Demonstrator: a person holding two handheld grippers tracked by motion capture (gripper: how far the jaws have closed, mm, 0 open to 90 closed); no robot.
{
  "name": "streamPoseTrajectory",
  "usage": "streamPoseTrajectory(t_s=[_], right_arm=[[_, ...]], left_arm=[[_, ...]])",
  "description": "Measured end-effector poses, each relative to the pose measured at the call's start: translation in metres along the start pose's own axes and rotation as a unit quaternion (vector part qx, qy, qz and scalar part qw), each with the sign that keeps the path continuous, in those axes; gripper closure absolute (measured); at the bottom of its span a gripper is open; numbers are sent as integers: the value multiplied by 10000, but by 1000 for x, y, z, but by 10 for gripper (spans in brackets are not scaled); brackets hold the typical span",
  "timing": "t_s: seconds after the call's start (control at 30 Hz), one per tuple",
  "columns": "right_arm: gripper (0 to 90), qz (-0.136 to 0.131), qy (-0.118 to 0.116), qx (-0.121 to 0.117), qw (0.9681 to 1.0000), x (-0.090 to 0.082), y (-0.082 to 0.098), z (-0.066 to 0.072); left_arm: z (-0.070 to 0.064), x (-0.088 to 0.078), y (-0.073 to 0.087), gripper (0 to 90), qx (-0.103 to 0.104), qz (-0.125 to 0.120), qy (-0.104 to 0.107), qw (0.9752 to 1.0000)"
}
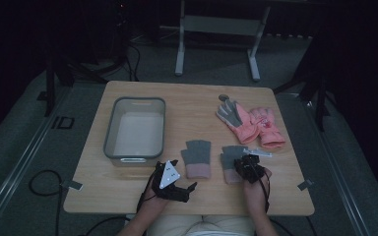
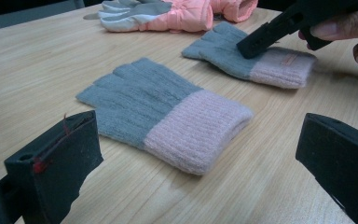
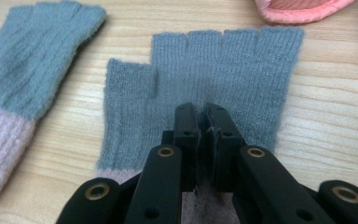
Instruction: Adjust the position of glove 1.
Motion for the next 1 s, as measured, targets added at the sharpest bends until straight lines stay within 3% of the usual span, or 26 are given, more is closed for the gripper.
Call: streamPoseTrajectory(t_s=[0.13,0.2,0.33,0.37,0.43,0.5,0.57,0.63,0.7,0.8,0.9,1.0], right_arm=[[798,-80,62,23,9999,1,1,1],[723,-134,-9,96,9999,1,1,1],[682,-263,-142,-118,9995,-8,-4,-4],[682,-324,-162,-296,9989,-12,-7,-8],[654,-332,-518,-513,9968,-14,-12,-17],[663,-305,-597,-732,9951,-14,-17,-23],[641,-220,-955,-1085,9893,-12,-23,-28],[630,-206,-958,-1551,9830,-12,-28,-29],[626,-179,-1264,-1661,9778,-11,-30,-33],[610,-21,-1324,-2135,9679,-9,-29,-34],[607,131,-1354,-2260,9646,-7,-25,-38],[607,155,-1409,-2037,9687,-5,-20,-45]], left_arm=[[0,0,0,0,26,-5,-11,10000],[-1,0,0,0,40,18,-5,10000],[-1,1,0,0,40,31,-10,10000],[0,0,0,0,35,25,-4,10000],[0,0,0,0,30,25,4,10000],[0,0,0,0,37,30,2,10000],[0,1,0,0,45,42,-4,10000],[-1,0,0,0,32,15,-6,10000],[-1,0,0,0,30,-1,-12,10000],[-1,0,0,0,34,-20,-24,10000],[-1,0,0,0,39,-14,-23,10000],[-1,0,0,0,34,-18,-12,10000]])
Point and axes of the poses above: each handheld gripper's, and its own axes: x roughly forward along the jaws, y roughly out of its underside, z roughly to its left, the point moved 1 cm from there along x, roughly forward along the jaws, and after that the axes turned 12 degrees about -x, right-handed, at the moved point
